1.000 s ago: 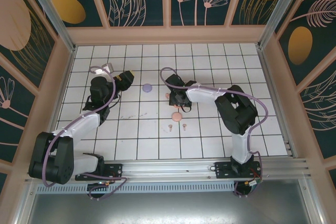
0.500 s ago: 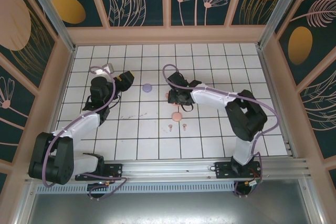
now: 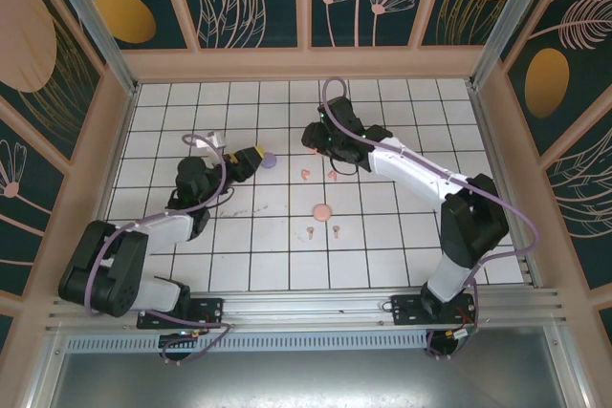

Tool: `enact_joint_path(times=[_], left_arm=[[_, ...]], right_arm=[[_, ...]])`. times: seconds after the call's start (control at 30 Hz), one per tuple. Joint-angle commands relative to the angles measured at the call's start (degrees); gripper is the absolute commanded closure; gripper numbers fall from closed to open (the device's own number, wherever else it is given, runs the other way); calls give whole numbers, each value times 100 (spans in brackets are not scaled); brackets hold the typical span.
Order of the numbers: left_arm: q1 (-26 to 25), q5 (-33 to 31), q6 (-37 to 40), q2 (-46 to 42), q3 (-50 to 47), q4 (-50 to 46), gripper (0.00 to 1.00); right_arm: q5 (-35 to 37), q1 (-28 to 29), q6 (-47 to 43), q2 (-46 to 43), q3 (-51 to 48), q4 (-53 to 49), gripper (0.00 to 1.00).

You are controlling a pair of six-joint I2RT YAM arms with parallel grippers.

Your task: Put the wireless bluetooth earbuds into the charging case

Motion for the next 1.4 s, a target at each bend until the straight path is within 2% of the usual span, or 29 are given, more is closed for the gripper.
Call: enact_joint_path(times=[0.0, 0.2, 0.4, 0.83, 1.17, 1.37], left_arm=[[-292, 120, -363, 329, -132, 1627, 40], [-716, -109, -726, 1134, -162, 3156, 40], [-891, -162, -863, 1736, 103, 3854, 42], [-960, -186, -855, 2550, 614, 4010, 49], [-958, -278, -843, 2815, 950, 3988, 52], [-954, -335, -803, 2935, 1084, 3975, 58]], right_arm=[[-202, -12, 583, 163, 306, 406, 49], [-479, -20, 1237, 296, 344, 756, 49], [-814, -4, 1683, 433, 363, 1122, 50], [-988, 142, 1787, 501, 407, 1267, 51], [-997, 212, 1770, 417, 326, 1294, 51], [-990, 226, 1762, 372, 265, 1311, 50]])
